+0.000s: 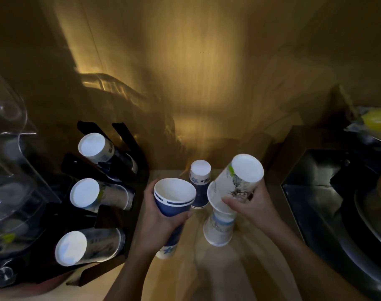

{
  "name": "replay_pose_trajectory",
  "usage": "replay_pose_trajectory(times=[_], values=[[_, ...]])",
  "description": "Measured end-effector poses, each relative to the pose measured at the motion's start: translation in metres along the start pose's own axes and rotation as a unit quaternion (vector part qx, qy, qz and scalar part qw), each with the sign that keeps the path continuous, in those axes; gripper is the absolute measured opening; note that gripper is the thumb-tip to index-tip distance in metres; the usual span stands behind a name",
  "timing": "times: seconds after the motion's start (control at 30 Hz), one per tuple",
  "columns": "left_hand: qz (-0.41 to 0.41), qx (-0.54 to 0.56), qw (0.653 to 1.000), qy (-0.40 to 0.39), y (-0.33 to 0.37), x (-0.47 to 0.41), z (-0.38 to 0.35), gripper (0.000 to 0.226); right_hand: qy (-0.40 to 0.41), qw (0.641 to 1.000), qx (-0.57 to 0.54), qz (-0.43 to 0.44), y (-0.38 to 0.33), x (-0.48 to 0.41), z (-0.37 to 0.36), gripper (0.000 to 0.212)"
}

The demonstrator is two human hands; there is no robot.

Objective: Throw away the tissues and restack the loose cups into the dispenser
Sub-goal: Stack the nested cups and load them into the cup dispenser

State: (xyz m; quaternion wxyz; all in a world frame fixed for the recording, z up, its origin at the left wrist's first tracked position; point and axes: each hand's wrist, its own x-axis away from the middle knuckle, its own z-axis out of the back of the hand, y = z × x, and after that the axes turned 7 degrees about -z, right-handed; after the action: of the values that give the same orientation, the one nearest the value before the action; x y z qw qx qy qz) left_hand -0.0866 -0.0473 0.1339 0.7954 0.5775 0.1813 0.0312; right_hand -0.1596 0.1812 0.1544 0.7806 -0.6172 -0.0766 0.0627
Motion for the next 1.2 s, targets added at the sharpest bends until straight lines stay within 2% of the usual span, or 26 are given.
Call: replay_pose_trajectory(times=[0.23,0.3,0.4,0.5,0.57,0.63,0.7,0.73,0.87,0.93,1.0,1.1,1.13,1.2], values=[[0.057,0.035,0.998,0.007,-0.012,0.006,-0.011,0.084,-0.054,0.993,0.031,-0.100,0.045,0.006,-0.008,0.085],[0.079,0.048,0.996,0.001,-0.013,0.006,-0.014,0.082,-0.082,0.988,0.046,-0.123,0.059,0.006,-0.011,0.094],[0.117,0.057,0.991,-0.006,-0.012,0.006,-0.018,0.083,-0.080,0.983,0.084,-0.145,0.072,0.007,-0.010,0.108],[0.155,0.069,0.986,0.000,-0.010,0.005,-0.020,0.092,-0.044,0.985,0.134,-0.104,0.068,0.008,-0.004,0.101],[0.191,0.115,0.975,0.016,-0.006,0.005,-0.022,0.096,-0.022,0.981,0.189,-0.036,0.056,0.008,0.000,0.090],[0.240,0.217,0.945,0.050,-0.003,0.002,-0.023,0.080,-0.021,0.968,0.247,0.040,0.038,0.007,0.002,0.082],[0.293,0.333,0.894,0.069,-0.001,-0.002,-0.023,0.061,-0.034,0.952,0.283,0.108,0.020,0.006,0.001,0.080],[0.317,0.376,0.868,0.063,-0.001,-0.005,-0.023,0.059,-0.047,0.944,0.297,0.138,0.013,0.006,-0.002,0.081],[0.422,0.481,0.767,0.046,0.001,-0.014,-0.019,0.078,-0.112,0.900,0.352,0.232,-0.002,0.003,-0.018,0.089],[0.446,0.503,0.739,0.033,0.002,-0.016,-0.018,0.076,-0.135,0.885,0.359,0.263,-0.006,0.002,-0.028,0.087],[0.460,0.486,0.743,0.020,0.003,-0.017,-0.017,0.072,-0.156,0.883,0.350,0.272,-0.009,-0.001,-0.038,0.087],[0.445,0.490,0.749,-0.013,0.007,-0.017,-0.012,0.064,-0.169,0.901,0.302,0.260,-0.014,-0.006,-0.053,0.083],[0.425,0.486,0.763,-0.030,0.012,-0.018,-0.009,0.062,-0.167,0.906,0.287,0.262,-0.015,-0.008,-0.058,0.081],[0.363,0.412,0.834,-0.052,0.012,-0.017,-0.004,0.057,-0.158,0.915,0.257,0.266,-0.017,-0.012,-0.066,0.082]])
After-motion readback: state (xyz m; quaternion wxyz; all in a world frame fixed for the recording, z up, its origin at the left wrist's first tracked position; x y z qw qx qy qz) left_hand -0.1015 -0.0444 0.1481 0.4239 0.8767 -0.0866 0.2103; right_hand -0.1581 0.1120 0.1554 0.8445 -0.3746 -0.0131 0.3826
